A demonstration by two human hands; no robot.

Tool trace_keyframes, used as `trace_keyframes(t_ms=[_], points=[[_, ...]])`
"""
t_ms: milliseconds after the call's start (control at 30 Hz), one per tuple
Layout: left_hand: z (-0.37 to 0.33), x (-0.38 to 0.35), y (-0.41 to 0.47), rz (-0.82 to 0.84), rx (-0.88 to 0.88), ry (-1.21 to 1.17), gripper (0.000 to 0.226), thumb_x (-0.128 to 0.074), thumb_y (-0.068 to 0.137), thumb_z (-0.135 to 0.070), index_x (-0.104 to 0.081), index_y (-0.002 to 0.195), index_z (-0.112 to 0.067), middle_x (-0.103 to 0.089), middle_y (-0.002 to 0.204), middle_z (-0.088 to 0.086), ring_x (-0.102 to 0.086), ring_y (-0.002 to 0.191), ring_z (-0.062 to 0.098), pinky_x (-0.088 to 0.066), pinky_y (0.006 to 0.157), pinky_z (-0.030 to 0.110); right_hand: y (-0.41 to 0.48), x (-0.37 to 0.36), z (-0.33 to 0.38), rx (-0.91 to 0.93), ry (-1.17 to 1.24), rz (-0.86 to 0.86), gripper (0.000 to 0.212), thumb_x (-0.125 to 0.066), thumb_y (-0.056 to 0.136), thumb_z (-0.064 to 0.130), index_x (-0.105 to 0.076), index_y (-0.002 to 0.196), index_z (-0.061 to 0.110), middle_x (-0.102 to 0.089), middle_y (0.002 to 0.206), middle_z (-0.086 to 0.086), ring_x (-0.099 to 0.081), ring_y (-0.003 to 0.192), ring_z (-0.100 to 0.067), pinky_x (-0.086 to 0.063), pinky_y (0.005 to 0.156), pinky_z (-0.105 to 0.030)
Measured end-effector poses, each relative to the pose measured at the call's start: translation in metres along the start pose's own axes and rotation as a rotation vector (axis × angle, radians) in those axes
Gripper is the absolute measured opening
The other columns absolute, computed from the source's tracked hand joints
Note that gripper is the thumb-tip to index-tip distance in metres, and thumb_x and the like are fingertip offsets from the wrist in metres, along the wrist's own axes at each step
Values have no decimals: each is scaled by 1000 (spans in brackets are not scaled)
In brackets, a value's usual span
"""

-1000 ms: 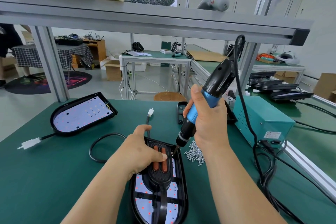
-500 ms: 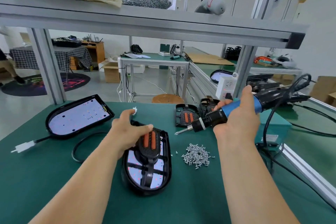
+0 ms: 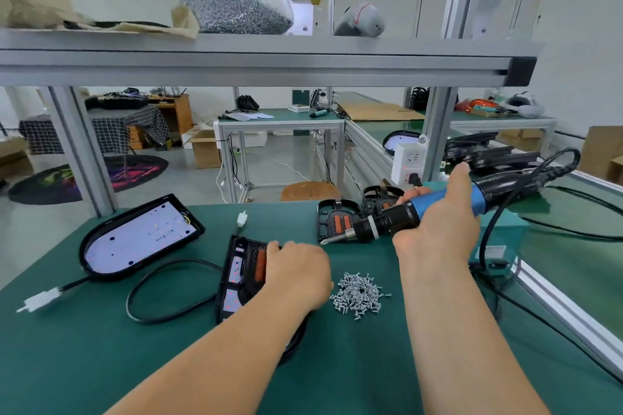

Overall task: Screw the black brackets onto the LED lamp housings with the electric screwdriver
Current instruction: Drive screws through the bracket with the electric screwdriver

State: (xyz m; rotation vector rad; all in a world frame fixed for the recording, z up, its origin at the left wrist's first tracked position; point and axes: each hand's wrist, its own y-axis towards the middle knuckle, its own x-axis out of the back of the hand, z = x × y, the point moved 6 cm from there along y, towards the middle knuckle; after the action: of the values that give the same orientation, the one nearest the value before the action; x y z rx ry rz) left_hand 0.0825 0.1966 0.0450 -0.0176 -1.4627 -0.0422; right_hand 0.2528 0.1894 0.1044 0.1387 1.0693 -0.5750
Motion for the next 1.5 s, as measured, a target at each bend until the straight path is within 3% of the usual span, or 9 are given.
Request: trace_keyframes(t_ms=[233,333,533,700,900,1033,1100,1200,1500], points=[[-8,-15,-6,4,13,56,19,-53,94,-25,-60,112,-25,-63,116,2,-40,118,29,-21,98,48,1,1,9,12,55,-6,35,-75,87,37,-55,103,13,-52,65,-2,-51,45,-14,-47,49,-23],[-8,-14,-13,-39,1,23,29,-46,88,-9,-58,110,-25,-64,109,1,-40,114,29,-21,98,47,-1,0,8,3,59,0,36,-75,87,37,-55,104,13,-53,63,-2,-52,44,-15,-47,48,-22],[-10,-11,-21,-56,17,21,22,-48,81,0,-54,86,-22,-66,97,4,-45,106,29,-21,99,44,-4,-1,6,1,31,-2,33,-74,87,39,-55,98,14,-55,62,-1,-55,46,-15,-50,51,-24],[-1,-4,-26,-102,13,8,33,-46,80,-1,-60,101,-22,-60,96,0,-50,102,28,-20,94,42,-4,-3,8,5,37,22,32,-74,88,38,-54,96,15,-54,65,-2,-53,48,-15,-49,51,-24],[18,-5,-30,-79,9,-95,58,-40,74,5,-52,121,-27,-64,109,-4,-54,111,22,-23,103,38,-5,-2,8,8,30,5,32,-75,87,39,-54,97,16,-55,68,-2,-55,51,-15,-51,53,-25],[28,-8,-27,-57,-2,-197,47,-46,86,-5,-55,120,-36,-65,111,-11,-54,115,14,-20,105,36,-5,-4,7,6,29,15,33,-74,88,39,-53,99,16,-54,64,-2,-54,46,-15,-49,50,-24],[25,-9,-25,-51,-26,-184,24,-56,94,-24,-60,115,-36,-66,109,-11,-54,115,14,-20,101,37,-5,-5,7,8,26,22,32,-74,88,38,-53,98,16,-54,66,-3,-55,48,-15,-50,51,-24],[20,-11,-24,-48,-12,-143,17,-59,94,-45,-64,108,-35,-67,107,-10,-52,112,18,-21,96,38,-5,-5,7,15,18,26,29,-73,89,38,-53,95,17,-54,69,-4,-54,51,-16,-50,53,-26],[10,-6,-24,-122,-27,-109,13,-51,99,-34,-61,97,-26,-67,104,-4,-50,108,24,-24,91,39,-9,-6,7,19,7,37,28,-73,89,37,-54,95,17,-55,60,-1,-53,47,-14,-50,51,-26]])
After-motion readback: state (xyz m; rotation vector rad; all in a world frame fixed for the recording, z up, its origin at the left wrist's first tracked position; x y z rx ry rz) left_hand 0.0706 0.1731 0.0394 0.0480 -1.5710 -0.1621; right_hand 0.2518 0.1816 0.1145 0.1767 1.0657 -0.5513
